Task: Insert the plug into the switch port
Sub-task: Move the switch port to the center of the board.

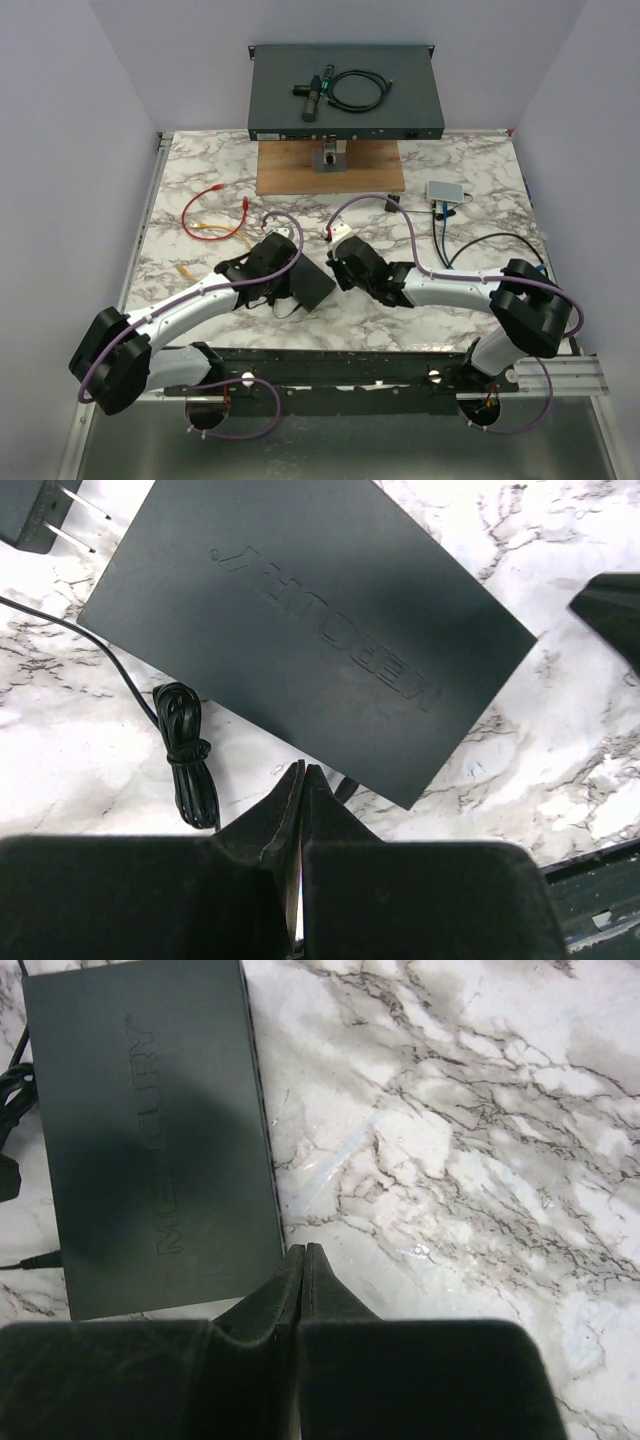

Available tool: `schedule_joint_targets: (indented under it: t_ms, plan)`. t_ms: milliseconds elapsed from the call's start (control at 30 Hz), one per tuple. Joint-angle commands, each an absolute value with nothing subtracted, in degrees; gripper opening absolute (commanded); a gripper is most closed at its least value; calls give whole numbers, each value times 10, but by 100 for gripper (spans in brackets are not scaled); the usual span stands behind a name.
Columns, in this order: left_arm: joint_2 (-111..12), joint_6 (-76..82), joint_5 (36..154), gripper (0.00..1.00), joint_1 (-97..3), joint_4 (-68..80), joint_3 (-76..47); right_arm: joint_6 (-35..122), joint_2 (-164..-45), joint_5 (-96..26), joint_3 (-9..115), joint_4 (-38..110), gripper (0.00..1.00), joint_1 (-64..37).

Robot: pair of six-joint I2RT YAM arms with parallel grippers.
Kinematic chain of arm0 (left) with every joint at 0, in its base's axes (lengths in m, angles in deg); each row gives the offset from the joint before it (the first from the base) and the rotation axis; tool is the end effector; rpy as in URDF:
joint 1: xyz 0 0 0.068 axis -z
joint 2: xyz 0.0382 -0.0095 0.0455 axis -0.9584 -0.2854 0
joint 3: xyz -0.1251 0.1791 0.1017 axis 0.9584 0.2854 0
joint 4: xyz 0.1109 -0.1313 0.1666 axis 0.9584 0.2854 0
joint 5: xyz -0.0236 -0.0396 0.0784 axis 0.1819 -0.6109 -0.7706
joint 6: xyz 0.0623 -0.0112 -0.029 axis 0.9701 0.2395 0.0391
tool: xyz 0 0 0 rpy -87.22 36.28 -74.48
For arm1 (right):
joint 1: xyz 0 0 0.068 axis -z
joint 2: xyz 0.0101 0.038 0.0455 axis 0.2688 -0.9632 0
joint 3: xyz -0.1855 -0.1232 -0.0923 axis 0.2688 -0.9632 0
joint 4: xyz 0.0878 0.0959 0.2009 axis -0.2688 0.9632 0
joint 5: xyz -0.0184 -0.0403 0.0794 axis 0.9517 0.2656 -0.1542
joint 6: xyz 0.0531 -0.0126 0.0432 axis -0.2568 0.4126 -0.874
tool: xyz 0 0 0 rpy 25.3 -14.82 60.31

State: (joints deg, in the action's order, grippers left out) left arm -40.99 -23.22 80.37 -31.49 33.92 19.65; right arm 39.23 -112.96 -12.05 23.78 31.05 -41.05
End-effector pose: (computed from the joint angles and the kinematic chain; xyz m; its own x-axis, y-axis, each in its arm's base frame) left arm 0.1732 -0.1475 0.1640 -0.8598 -0.0389 -0.5092 0.1222 0.9525 -0.2791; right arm 0.1887 0.2586 0.1560 -0.4720 -0.3821 -0.7944 -0.6090 0.7929 -0.0195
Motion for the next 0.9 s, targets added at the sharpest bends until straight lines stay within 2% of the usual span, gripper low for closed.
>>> schedule_joint_targets:
  t_ms: [0,367,867]
  plan:
    - [-432,-218,831,0,-327,309,213,377,-1135,-118,242,279,1,-389]
    - [-440,-236,848,0,-328,285,256,352,-1208,-170,289,266,1,-356]
    - [-543,-247,853,0,-329,274,199,337,-1264,-236,303,291,1,-353]
